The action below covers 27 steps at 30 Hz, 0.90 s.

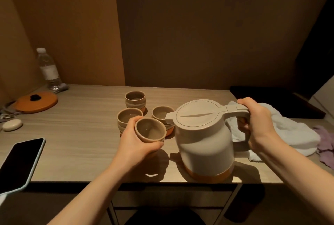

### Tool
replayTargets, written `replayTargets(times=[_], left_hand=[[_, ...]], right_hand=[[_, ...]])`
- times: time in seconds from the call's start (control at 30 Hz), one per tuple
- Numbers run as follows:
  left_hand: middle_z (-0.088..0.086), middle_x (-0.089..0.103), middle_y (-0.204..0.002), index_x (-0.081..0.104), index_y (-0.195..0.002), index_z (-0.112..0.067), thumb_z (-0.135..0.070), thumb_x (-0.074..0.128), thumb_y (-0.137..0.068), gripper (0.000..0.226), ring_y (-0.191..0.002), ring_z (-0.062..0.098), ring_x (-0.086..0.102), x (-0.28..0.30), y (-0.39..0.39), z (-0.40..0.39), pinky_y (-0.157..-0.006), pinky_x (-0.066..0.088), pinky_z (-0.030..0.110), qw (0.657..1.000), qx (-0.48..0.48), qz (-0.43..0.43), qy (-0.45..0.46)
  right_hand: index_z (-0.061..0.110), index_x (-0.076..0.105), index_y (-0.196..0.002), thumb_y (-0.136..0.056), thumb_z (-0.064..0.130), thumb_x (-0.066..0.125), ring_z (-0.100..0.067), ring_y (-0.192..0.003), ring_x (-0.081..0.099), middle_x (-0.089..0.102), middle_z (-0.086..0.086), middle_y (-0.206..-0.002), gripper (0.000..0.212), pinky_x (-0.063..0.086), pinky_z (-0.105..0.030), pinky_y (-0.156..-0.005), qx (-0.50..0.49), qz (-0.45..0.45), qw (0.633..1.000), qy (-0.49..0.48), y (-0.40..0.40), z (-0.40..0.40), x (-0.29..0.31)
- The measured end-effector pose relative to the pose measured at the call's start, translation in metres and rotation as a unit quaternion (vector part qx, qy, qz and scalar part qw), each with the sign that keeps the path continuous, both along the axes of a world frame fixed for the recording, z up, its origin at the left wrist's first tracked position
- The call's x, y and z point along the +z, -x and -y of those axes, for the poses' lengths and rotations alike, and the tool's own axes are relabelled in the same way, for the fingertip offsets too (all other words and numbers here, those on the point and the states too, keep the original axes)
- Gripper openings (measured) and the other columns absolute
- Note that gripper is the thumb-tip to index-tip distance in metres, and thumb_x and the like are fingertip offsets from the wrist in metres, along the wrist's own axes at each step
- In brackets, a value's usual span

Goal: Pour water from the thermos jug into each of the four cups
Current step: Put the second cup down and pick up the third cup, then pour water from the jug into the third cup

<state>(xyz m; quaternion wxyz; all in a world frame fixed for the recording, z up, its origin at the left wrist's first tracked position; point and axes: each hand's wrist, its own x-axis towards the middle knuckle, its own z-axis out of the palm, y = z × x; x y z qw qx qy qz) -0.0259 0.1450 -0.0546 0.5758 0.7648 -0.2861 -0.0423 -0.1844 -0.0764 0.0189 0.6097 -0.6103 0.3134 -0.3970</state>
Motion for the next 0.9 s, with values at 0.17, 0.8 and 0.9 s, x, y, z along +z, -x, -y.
replayTargets(times=[0.17,0.8,0.9], left_hand=[[-0.022,0.052,-0.108,0.045,-0.123,-0.029,-0.021,0.093,-0.051,0.086,-0.105,0.004,0.052,0.002,-0.002,0.005,-0.082,0.042,0.018,1.000,-0.003,0.009,-0.012],[-0.018,0.053,-0.107,0.048,-0.123,-0.031,-0.026,0.091,-0.048,0.086,-0.105,0.009,0.051,0.015,-0.014,0.004,-0.082,0.043,0.023,0.995,0.015,0.076,-0.060],[-0.015,0.053,-0.114,0.048,-0.126,-0.030,-0.027,0.092,-0.049,0.089,-0.107,0.009,0.050,0.012,-0.015,0.000,-0.081,0.042,0.023,0.995,0.016,0.079,-0.059]], right_hand=[[0.014,0.048,-0.050,-0.084,0.027,0.055,-0.008,-0.042,0.033,0.039,0.003,-0.042,0.037,0.027,-0.028,-0.048,0.005,-0.013,1.000,0.013,-0.003,0.000,0.003],[0.010,0.044,-0.048,-0.085,0.023,0.056,-0.007,-0.036,0.029,0.034,0.005,-0.038,0.041,0.025,-0.021,-0.038,0.044,-0.029,0.996,0.075,-0.024,-0.007,0.016],[0.013,0.045,-0.045,-0.086,0.021,0.056,-0.006,-0.035,0.029,0.034,0.005,-0.037,0.044,0.024,-0.020,-0.036,0.057,-0.033,0.994,0.086,-0.030,-0.011,0.021]])
